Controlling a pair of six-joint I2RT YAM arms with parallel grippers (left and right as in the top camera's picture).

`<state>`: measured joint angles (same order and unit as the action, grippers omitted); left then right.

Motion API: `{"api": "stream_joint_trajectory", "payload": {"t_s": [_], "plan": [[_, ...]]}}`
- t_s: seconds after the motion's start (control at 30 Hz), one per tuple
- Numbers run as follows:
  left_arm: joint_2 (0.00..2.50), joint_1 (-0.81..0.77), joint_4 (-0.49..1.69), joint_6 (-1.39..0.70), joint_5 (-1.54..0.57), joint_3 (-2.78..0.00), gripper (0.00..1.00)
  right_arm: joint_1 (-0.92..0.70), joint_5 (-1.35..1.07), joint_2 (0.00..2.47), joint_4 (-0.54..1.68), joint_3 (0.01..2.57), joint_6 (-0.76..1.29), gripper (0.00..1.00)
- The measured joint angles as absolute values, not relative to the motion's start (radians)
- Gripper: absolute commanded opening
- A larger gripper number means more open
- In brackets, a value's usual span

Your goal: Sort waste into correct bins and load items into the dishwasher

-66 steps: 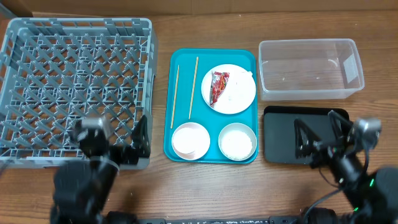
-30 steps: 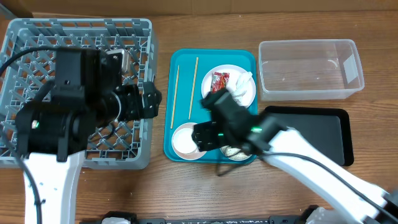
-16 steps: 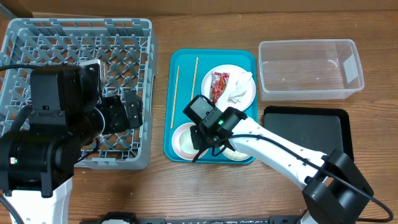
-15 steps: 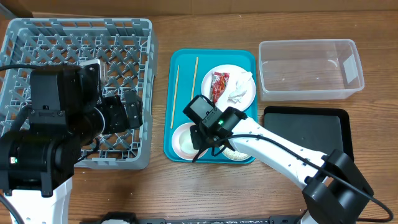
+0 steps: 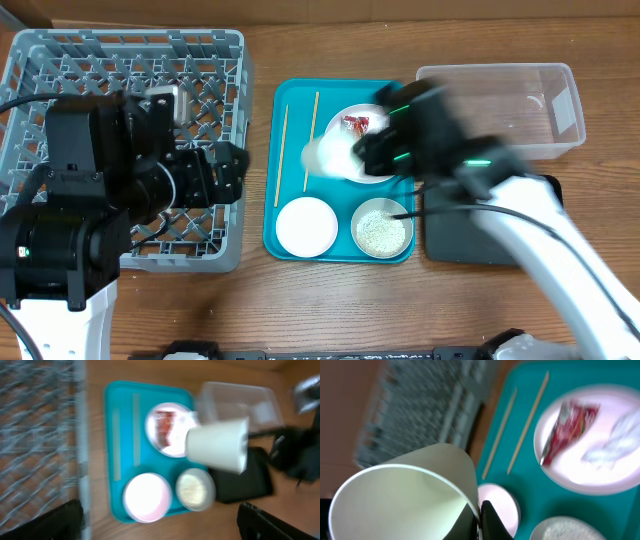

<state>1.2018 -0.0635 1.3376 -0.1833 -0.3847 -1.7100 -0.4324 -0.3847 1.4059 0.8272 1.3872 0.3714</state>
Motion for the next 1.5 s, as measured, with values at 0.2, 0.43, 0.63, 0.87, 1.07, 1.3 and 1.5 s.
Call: {"api": "stream_joint_trajectory", "payload": {"t_s": [0.2,0.43,0.63,0.87,1.07,1.3,1.5], "plan": [[1.249,-0.064,1.278,-0.096,-0.736,-1.712,0.91,-0.223,-0.741,1.271,0.879,1.407,0.201,0.04],[1.409,-0.064,1.282,0.036,-1.165,-1.715,0.87,-0.211,-0.942,1.296,0.884,1.406,0.076,0.04],[1.58,-0.064,1.404,0.179,-1.414,-1.716,0.91,-0.211,-1.031,1.296,0.83,1.406,0.04,0.04],[1.674,-0.121,1.474,0.294,-1.517,-1.716,0.91,-0.256,-1.056,1.304,0.737,1.406,0.046,0.04],[1.674,-0.171,1.474,0.321,-1.563,-1.716,0.79,-0.293,-1.071,1.352,0.664,1.406,0.053,0.04],[1.672,-0.169,1.49,0.334,-1.564,-1.718,0.81,-0.307,-1.072,1.362,0.579,1.398,0.061,0.04],[1.67,-0.169,1.497,0.336,-1.563,-1.721,0.93,-0.309,-1.055,1.362,0.528,1.398,0.06,0.04]]}}
